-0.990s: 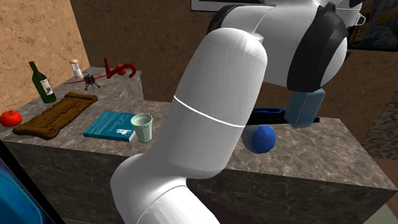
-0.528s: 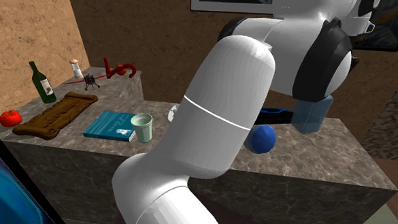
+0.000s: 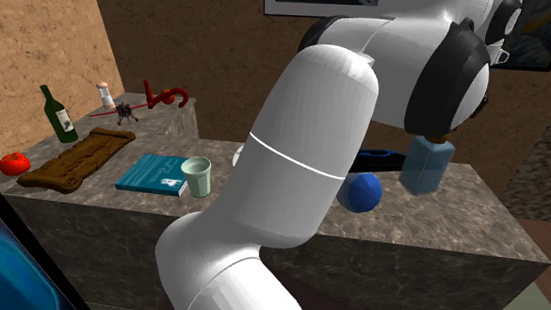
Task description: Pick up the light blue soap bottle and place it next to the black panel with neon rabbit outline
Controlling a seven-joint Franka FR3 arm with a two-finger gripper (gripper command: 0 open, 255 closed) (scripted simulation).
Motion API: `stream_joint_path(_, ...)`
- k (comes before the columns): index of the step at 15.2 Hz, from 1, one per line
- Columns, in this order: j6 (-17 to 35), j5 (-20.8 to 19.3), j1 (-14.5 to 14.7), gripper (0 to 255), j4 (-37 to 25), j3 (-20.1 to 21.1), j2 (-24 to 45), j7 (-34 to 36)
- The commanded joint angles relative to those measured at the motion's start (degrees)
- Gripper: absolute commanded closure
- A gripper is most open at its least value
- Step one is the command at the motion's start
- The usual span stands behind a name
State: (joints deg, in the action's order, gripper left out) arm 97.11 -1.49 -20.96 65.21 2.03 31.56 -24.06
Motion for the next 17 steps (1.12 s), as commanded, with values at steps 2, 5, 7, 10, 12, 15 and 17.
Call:
stream_joint_path(2, 2.8, 0.0, -0.1, 255, 3.0, 0.0, -0.3, -0.1)
stream_joint_path(5, 5.1, 0.0, -0.1, 255, 5.5, 0.0, -0.4, 0.0)
stream_joint_path(7, 6.7, 0.0, -0.2, 255, 7.0, 0.0, -0.4, 0.0)
stream_joint_path(10, 8.9, 0.0, -0.2, 255, 9.1, 0.0, -0.2, 0.0)
stream_joint_path(12, 10.3, 0.0, -0.2, 255, 10.3, 0.0, -0.1, 0.0)
stream_joint_path(15, 12.4, 0.0, -0.2, 255, 12.0, -0.1, 0.3, 0.1)
stream_joint_path(17, 13.8, -0.1, -0.2, 255, 13.1, -0.1, 0.6, 0.1)
